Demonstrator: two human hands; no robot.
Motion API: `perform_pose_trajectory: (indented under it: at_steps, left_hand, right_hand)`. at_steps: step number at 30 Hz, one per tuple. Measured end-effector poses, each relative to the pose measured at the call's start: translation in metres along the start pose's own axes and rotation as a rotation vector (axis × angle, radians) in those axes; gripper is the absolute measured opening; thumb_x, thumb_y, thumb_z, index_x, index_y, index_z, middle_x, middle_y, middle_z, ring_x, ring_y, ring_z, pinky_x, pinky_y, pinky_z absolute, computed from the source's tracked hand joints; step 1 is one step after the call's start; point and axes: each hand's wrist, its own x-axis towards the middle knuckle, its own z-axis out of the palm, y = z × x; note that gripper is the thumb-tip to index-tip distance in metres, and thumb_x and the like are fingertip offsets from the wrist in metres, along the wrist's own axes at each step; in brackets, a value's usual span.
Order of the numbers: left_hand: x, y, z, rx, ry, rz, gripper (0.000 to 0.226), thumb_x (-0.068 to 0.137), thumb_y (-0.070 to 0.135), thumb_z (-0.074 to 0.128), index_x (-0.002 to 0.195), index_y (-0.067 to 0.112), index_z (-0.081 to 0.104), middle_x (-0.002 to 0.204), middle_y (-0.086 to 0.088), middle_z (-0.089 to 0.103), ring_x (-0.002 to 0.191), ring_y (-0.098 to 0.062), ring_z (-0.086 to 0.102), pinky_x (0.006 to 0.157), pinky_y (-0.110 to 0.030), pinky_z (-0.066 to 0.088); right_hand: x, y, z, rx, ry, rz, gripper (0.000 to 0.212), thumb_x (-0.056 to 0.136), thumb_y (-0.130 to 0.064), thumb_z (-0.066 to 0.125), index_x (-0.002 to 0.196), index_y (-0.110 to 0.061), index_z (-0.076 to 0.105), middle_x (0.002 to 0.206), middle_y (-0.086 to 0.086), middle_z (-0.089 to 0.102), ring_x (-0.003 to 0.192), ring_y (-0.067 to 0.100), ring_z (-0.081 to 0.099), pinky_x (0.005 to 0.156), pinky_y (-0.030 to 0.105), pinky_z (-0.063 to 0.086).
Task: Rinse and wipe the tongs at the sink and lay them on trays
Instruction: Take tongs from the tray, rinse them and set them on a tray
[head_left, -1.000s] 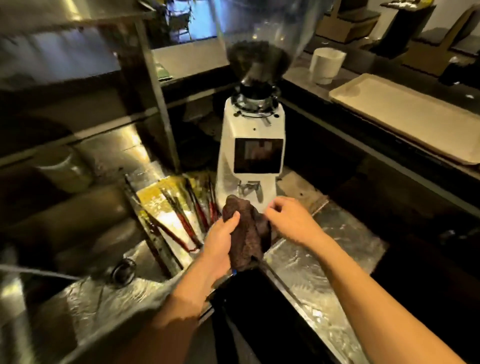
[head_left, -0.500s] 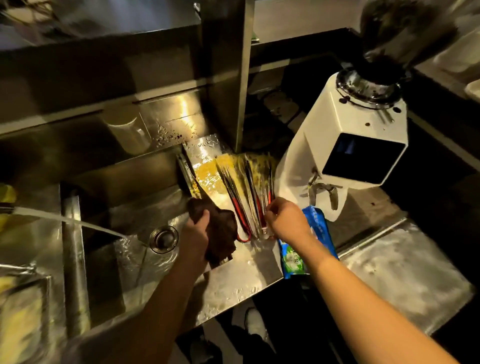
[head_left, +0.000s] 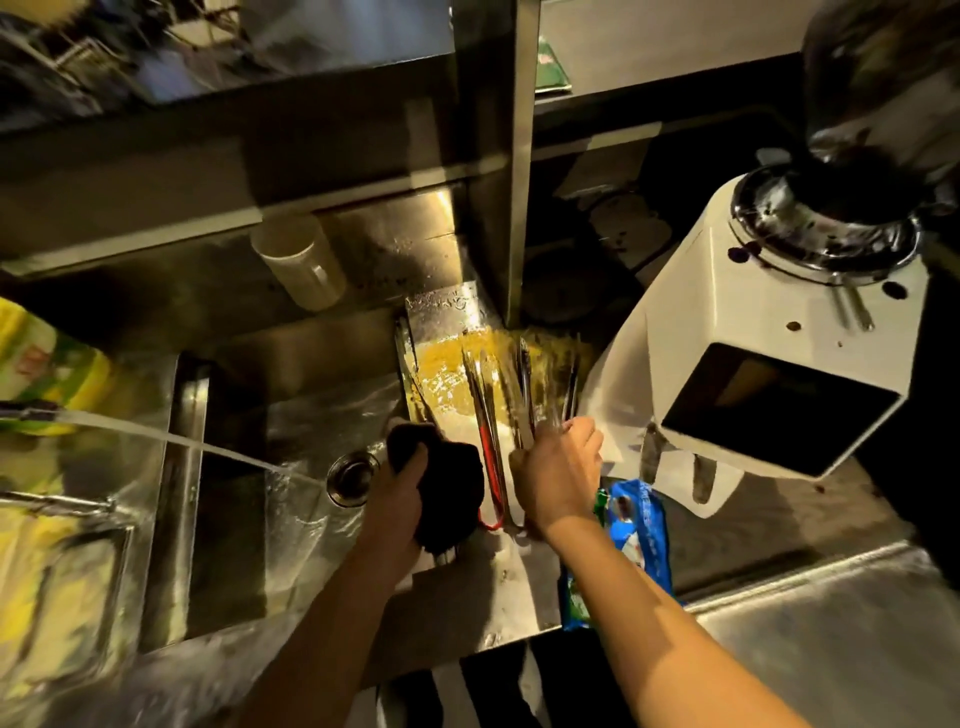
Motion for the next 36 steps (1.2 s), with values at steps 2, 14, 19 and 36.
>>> perform_pose_trajectory:
  at_steps: [2, 14, 19, 36]
  left_hand:
    - [0.0, 0.004, 0.0, 0.01, -0.006, 0.02, 0.037, 0.084, 0.032, 0.075, 0.117, 0.018, 0.068, 0.113, -0.01, 0.073, 0.101, -0.032, 0.071, 0.09, -0.049, 0.057]
    - [0.004, 0.028, -0.085, -0.191, 0.052, -0.026, 0.027, 0.091, 0.024, 0.066, 0.112, 0.007, 0.066, 0.111, -0.033, 0.064, 0.077, -0.039, 0.072, 0.067, -0.046, 0.06]
    - [0.013, 0.06, -0.163, -0.395, 0.045, -0.035, 0.026, 0.099, 0.032, 0.049, 0.111, 0.012, 0.06, 0.096, -0.007, 0.064, 0.086, -0.023, 0.063, 0.079, -0.038, 0.054]
    - [0.105, 0.12, -0.24, -0.298, 0.104, -0.112, 0.033, 0.098, 0.039, 0.055, 0.097, 0.008, 0.066, 0.072, -0.006, 0.076, 0.062, -0.024, 0.074, 0.052, -0.032, 0.058]
  right_hand:
    - [0.001, -0.005, -0.012, -0.008, 0.02, -0.007, 0.013, 0.091, -0.025, 0.062, 0.093, -0.014, 0.055, 0.112, 0.005, 0.041, 0.103, 0.02, 0.039, 0.083, 0.027, 0.035]
    - [-0.036, -0.078, -0.032, 0.074, -0.308, -0.281, 0.02, 0.087, -0.025, 0.065, 0.095, -0.008, 0.057, 0.102, 0.017, 0.062, 0.093, 0.037, 0.062, 0.069, 0.034, 0.045]
    - [-0.071, -0.131, -0.011, 0.465, -0.666, -0.186, 0.02, 0.089, -0.018, 0.059, 0.099, -0.032, 0.05, 0.077, 0.001, 0.063, 0.056, 0.016, 0.066, 0.038, 0.024, 0.042]
    - [-0.13, -0.226, 0.075, 0.292, -1.05, -0.084, 0.02, 0.067, -0.007, 0.05, 0.082, -0.01, 0.064, 0.053, 0.002, 0.052, 0.047, 0.019, 0.045, 0.046, 0.028, 0.034]
